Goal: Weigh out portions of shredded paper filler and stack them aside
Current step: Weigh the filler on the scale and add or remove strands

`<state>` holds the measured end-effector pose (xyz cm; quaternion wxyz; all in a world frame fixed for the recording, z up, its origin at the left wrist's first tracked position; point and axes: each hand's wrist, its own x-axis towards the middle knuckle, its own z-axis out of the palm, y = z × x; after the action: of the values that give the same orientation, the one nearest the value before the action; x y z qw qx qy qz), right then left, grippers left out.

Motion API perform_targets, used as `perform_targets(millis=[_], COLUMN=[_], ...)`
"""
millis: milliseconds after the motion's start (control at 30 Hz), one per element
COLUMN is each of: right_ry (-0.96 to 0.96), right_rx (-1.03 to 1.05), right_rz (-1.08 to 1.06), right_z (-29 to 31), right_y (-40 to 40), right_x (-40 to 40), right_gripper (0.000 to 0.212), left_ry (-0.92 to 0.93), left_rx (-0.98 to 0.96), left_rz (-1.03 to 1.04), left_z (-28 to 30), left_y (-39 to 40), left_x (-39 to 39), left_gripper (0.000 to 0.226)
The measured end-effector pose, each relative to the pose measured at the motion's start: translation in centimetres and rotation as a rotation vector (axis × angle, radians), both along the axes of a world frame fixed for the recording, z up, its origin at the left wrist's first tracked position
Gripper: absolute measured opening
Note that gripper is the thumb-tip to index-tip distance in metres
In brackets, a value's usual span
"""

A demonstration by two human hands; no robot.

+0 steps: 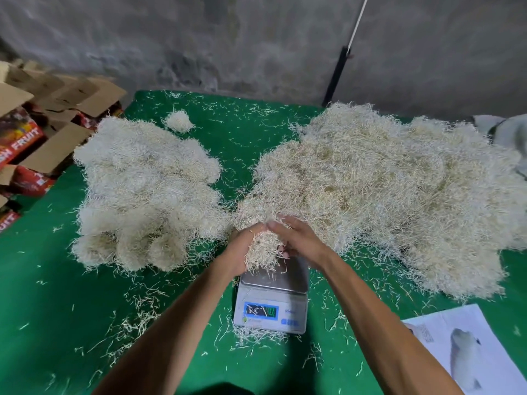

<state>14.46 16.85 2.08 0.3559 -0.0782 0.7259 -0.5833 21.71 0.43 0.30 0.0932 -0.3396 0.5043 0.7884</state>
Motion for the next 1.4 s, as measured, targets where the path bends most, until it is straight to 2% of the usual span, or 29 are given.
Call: perform_targets(millis=[67, 100, 167, 200, 233, 300, 367, 467, 533, 600, 633, 700, 733, 767, 800, 833, 900, 933, 1000, 1067, 1133, 1200, 1233, 1267, 1300, 1333, 1400], right_ry=[0.006, 0.038, 0.08, 0.088, 0.105, 0.146, 0.199, 0.399, 0.523, 0.624, 0.67, 0.758, 0.779, 0.789, 0.795, 0.773, 0.676, 0.628, 0.535, 0.483, 0.339, 0.115, 0.068, 0.064, 0.125, 0.252, 0.511], right_rx=[0.034, 0.05, 0.051, 0.029, 0.018, 0.028, 0.064, 0.164, 0.221, 0.305, 0.367, 0.506, 0.556, 0.59, 0.625, 0.639, 0.602, 0.578, 0.538, 0.512, 0.299, -0.018, -0.138, -0.194, -0.157, -0.011, 0.276], right_rz=[-0.029, -0.08, -0.19, -0.233, -0.267, -0.312, -0.34, -0.341, -0.333, -0.315, -0.305, -0.297, -0.307, -0.306, -0.293, -0.303, -0.41, -0.471, -0.553, -0.571, -0.658, -0.722, -0.729, -0.715, -0.686, -0.635, -0.54], right_z=[0.1, 0.3, 0.6, 0.7, 0.9, 1.6, 2.3, 3.3, 4.1, 4.6, 4.9, 5.2, 5.4, 5.6, 5.8, 5.9, 6.1, 6.1, 5.6, 5.6, 6.2, 7.4, 8.1, 8.4, 8.6, 8.8, 8.4], right_y=[-0.3, -0.5, -1.0, -1.3, -1.7, -2.7, -3.9, -5.9, -7.1, -8.0, -8.3, -8.4, -8.4, -8.3, -8.0, -7.4, -5.1, -3.5, -0.4, 0.7, 0.0, -1.2, -1.6, -1.8, -1.9, -1.8, -1.5], right_x=[-0.7, -1.1, -2.1, -2.5, -3.0, -3.8, -4.6, -5.1, -5.4, -6.1, -6.5, -8.1, -8.9, -9.7, -10.6, -11.6, -14.2, -15.6, -18.5, -20.8, -22.4, -23.7, -24.1, -24.4, -24.4, -24.0, -22.5], right_gripper=[0.106, 0.101, 0.076, 0.062, 0.05, 0.027, 0.013, 0.019, 0.033, 0.034, 0.029, 0.014, 0.016, 0.018, 0.015, 0.009, 0.007, 0.009, 0.013, 0.024, 0.028, 0.021, 0.021, 0.028, 0.039, 0.047, 0.041], left_ry=[0.012, 0.016, -0.01, -0.021, -0.019, 0.008, 0.048, 0.09, 0.141, 0.18, 0.174, 0.194, 0.203, 0.22, 0.228, 0.216, 0.184, 0.159, 0.1, 0.056, 0.025, 0.002, -0.008, -0.014, -0.018, -0.019, -0.022], left_rx=[0.041, 0.05, 0.01, -0.022, -0.055, -0.119, -0.208, -0.351, -0.36, -0.389, -0.419, -0.5, -0.543, -0.577, -0.6, -0.608, -0.618, -0.616, -0.627, -0.613, -0.579, -0.531, -0.512, -0.499, -0.49, -0.488, -0.465], left_rz=[0.005, 0.026, 0.095, 0.123, 0.143, 0.184, 0.233, 0.287, 0.28, 0.269, 0.251, 0.186, 0.152, 0.128, 0.108, 0.087, 0.099, 0.145, 0.231, 0.271, 0.288, 0.284, 0.28, 0.274, 0.273, 0.279, 0.275], left_z=[0.6, 0.9, 1.3, 1.6, 2.0, 3.1, 3.9, 4.9, 5.5, 6.2, 6.4, 6.6, 6.8, 7.2, 7.2, 7.0, 6.8, 6.7, 6.4, 5.6, 5.0, 4.5, 4.2, 4.0, 3.7, 3.5, 3.0], left_y=[0.4, 0.6, 1.1, 1.4, 1.6, 2.0, 2.1, 1.9, 1.3, 0.6, 0.3, 0.3, 0.8, 1.3, 1.6, 1.6, 0.7, -0.4, -2.9, -4.5, -4.5, -4.0, -3.9, -3.7, -3.7, -3.6, -3.4], left_x=[0.1, -0.1, -0.6, -1.0, -1.3, -2.3, -3.4, -4.9, -6.1, -7.1, -7.6, -8.7, -8.9, -8.9, -9.1, -9.2, -9.0, -8.9, -8.9, -9.5, -10.5, -11.8, -12.3, -12.7, -13.0, -13.1, -13.2], left_gripper=[0.074, 0.095, 0.13, 0.138, 0.138, 0.125, 0.11, 0.102, 0.1, 0.095, 0.087, 0.053, 0.045, 0.051, 0.069, 0.07, 0.051, 0.054, 0.087, 0.101, 0.102, 0.104, 0.105, 0.107, 0.108, 0.109, 0.112])
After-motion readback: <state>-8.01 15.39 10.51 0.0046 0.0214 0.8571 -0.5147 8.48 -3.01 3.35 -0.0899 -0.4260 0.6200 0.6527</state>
